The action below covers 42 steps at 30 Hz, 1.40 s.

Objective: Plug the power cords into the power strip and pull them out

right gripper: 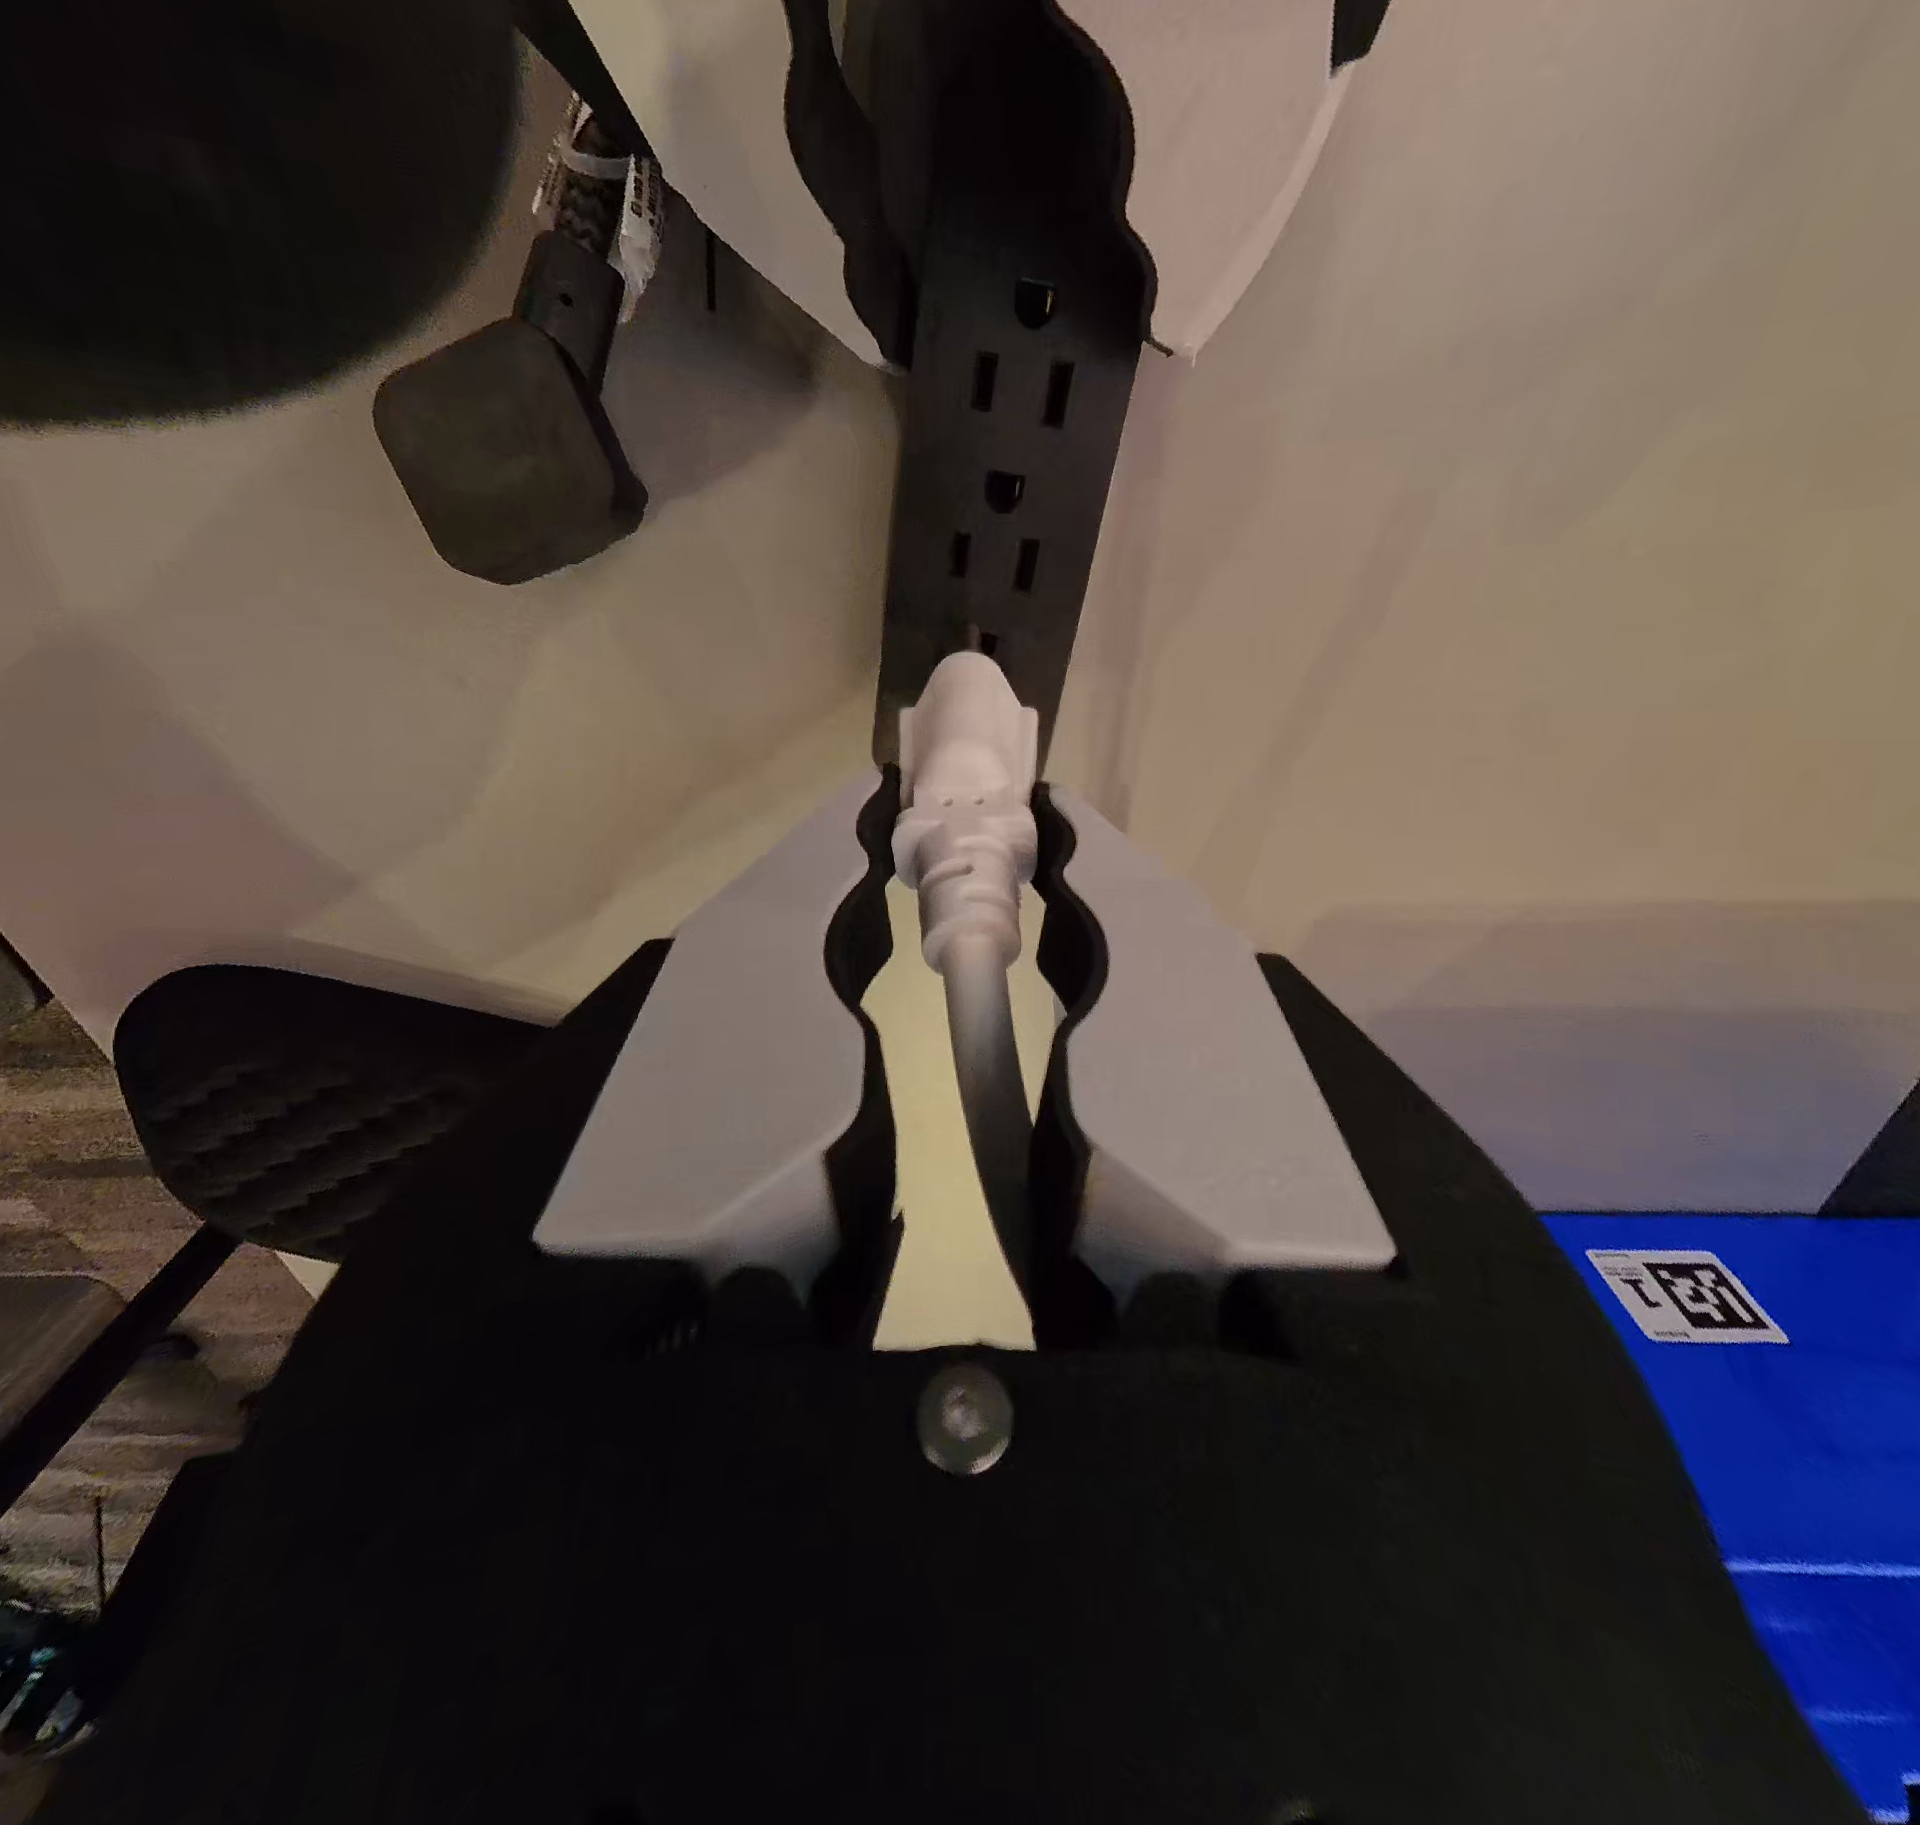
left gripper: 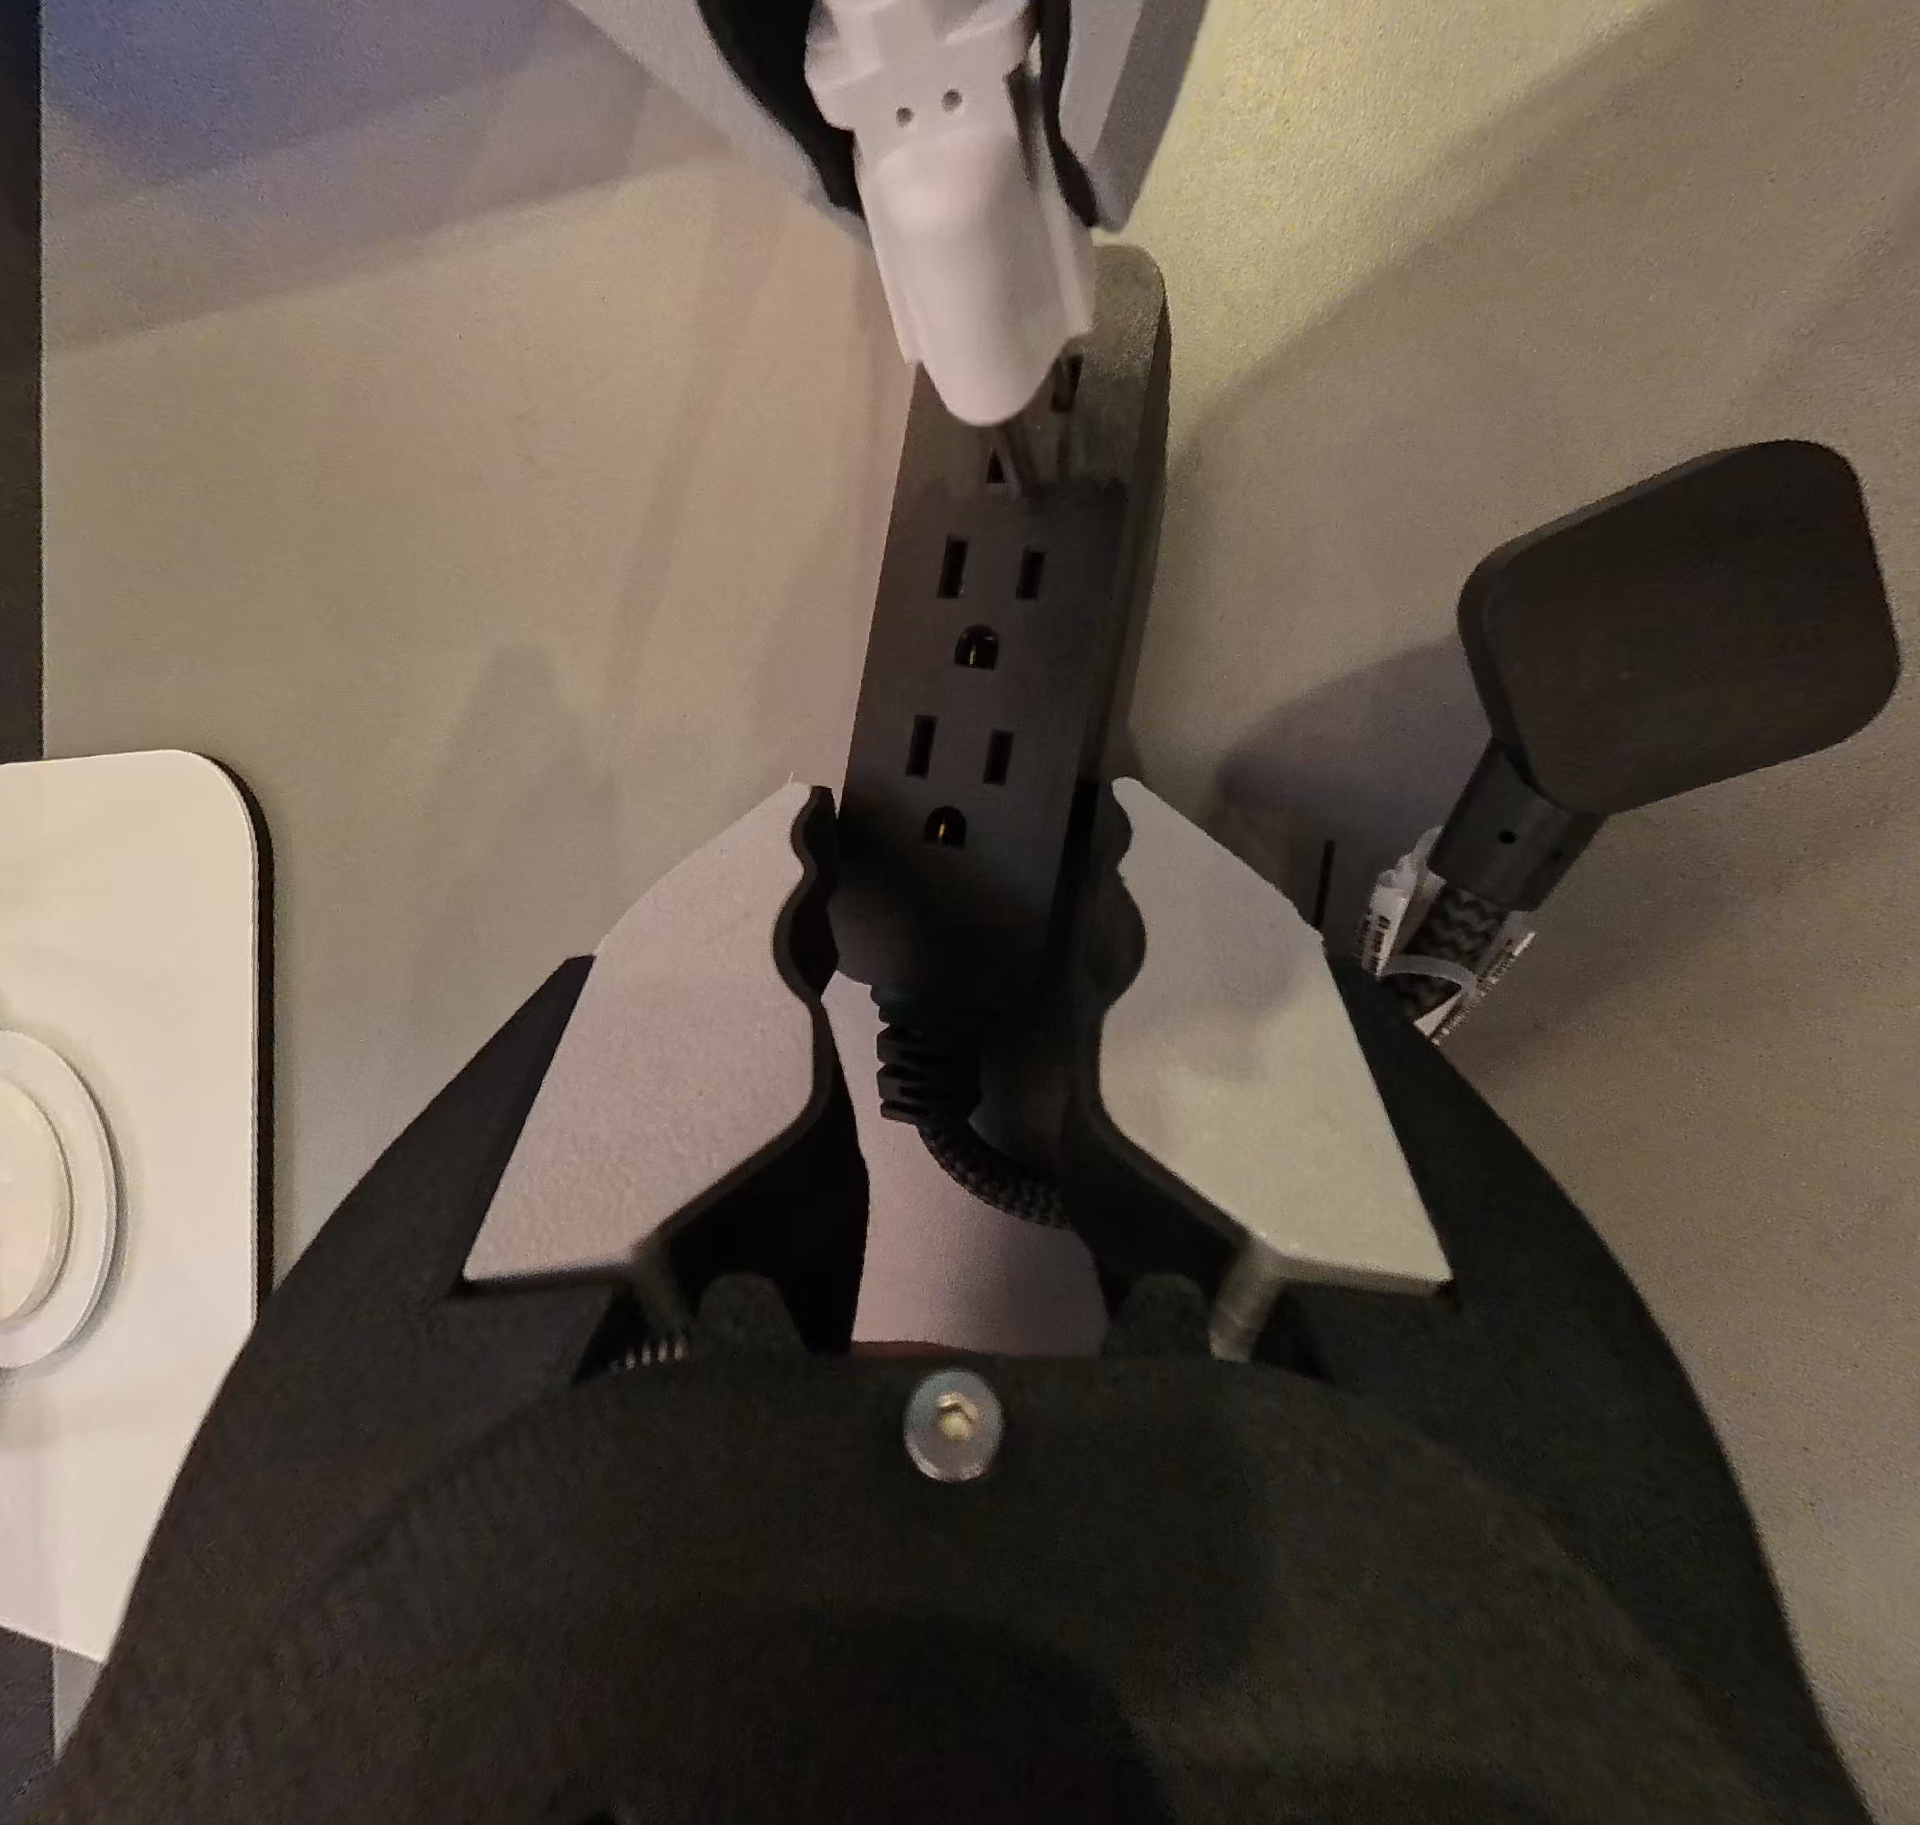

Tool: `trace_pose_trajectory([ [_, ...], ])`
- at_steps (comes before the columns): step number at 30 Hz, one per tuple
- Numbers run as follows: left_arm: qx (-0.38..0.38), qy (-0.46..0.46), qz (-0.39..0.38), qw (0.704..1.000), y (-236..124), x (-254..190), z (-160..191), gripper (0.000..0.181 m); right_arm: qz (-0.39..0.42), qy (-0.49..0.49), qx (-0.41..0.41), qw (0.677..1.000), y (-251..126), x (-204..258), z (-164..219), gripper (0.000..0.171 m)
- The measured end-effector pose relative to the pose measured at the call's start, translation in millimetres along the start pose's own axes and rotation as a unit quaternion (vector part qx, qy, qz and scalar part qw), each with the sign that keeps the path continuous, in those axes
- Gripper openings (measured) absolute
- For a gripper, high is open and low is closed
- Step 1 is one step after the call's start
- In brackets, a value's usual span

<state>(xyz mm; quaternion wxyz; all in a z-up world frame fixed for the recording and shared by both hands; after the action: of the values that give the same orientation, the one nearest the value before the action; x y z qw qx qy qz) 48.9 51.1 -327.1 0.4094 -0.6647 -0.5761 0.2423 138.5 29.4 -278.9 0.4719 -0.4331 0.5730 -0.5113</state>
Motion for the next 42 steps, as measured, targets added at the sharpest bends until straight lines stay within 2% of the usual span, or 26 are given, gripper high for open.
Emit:
trace_pose_trajectory([
  [17,0.001,0.003,0.0,1.0,0.3,0.3,-0.6,0.046,-0.008,-0.01,0.05,0.999,1.9,-1.5,-1.9,0.022],
  [23,0.002,0.002,-0.001,1.0,0.4,0.2,-0.7,0.046,-0.012,0.014,0.062,0.998,1.8,-0.8,-2.7,0.022],
  [42,0.002,0.006,0.0,1.0,1.0,-1.7,-2.4,0.046,-0.027,0.032,0.059,0.997,8.3,3.9,1.2,0.021],
])
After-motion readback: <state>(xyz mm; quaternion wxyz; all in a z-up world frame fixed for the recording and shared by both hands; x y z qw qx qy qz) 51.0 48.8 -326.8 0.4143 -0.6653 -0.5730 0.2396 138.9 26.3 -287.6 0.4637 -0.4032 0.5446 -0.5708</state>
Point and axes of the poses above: each gripper's, where its closed fingertips meet, y out along the fingers, z out of its underside, x = y × z across the jaws, the point moved 4 cm from there along -y, back along the fingers, and after that the axes turned 8 degrees about z, right-handed, at the moved point
